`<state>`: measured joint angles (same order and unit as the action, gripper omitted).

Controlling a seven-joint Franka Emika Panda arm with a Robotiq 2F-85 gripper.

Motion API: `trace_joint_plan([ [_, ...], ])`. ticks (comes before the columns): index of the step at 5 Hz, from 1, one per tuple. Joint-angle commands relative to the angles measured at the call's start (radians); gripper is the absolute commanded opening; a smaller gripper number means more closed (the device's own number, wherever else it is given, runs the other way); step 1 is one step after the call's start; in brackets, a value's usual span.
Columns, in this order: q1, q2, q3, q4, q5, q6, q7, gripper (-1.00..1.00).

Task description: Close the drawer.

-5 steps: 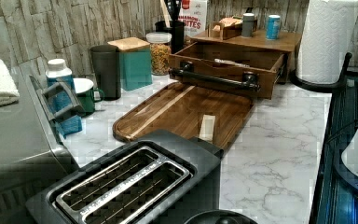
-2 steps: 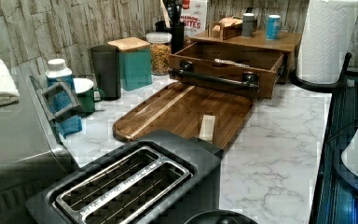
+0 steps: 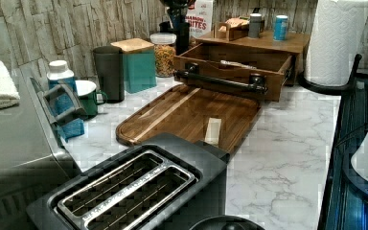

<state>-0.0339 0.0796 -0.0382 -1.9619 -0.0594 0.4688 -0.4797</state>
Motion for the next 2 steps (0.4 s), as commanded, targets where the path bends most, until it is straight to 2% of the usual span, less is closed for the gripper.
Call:
trace_joint_plan([
  [1,0.016,0.029,0.005,-0.167,-0.174,0.144,-0.09,-1.0],
  [2,0.005,0.055,0.0,-0.213,-0.232,0.245,-0.128,-1.0],
])
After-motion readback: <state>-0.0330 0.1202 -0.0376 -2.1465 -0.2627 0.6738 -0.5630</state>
